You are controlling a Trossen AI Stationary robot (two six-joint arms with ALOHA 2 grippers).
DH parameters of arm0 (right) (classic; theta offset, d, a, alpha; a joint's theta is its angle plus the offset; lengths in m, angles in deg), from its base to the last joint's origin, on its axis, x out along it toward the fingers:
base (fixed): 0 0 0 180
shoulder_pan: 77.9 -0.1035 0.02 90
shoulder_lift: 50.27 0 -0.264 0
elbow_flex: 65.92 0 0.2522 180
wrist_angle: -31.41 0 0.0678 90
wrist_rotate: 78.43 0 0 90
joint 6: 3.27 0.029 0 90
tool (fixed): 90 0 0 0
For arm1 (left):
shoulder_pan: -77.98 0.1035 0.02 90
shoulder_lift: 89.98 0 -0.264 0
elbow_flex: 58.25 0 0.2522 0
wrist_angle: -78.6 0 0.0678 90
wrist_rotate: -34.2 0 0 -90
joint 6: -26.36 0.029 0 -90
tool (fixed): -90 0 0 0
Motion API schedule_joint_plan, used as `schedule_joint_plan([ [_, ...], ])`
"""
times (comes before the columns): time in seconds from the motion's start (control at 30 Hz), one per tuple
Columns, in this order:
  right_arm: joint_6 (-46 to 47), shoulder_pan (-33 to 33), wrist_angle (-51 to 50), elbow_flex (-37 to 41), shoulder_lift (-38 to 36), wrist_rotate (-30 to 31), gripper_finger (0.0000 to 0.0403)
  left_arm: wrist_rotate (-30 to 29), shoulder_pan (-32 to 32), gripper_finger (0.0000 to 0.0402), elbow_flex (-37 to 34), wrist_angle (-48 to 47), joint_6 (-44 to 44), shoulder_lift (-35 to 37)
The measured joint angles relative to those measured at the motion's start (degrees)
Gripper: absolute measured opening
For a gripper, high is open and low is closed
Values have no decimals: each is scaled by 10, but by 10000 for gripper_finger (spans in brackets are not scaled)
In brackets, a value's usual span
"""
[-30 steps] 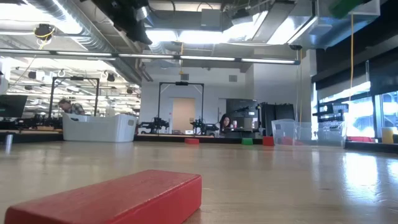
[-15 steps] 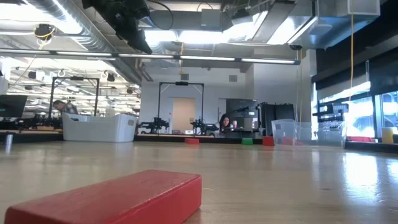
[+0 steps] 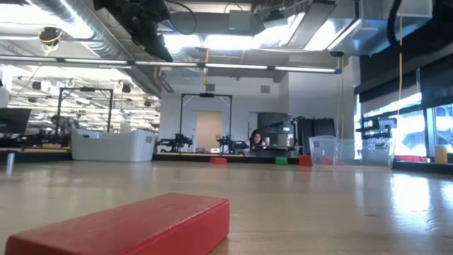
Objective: Sort & place blocks by color
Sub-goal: Put the green block into the white bin, then put the red block into the transparent bin
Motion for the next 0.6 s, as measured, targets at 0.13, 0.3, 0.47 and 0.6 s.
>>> schedule_joint_plan([
  [0.13,-1,0,17,28,0,0,101,-5,0,110,0,0,0,0],
  [0.3,-1,0,26,41,0,-1,101,-19,0,110,0,0,0,0],
  [0.47,-1,0,29,42,0,-6,147,-29,0,110,0,0,0,0],
  [0.6,0,6,33,42,0,-29,188,-29,0,110,0,0,0,0],
])
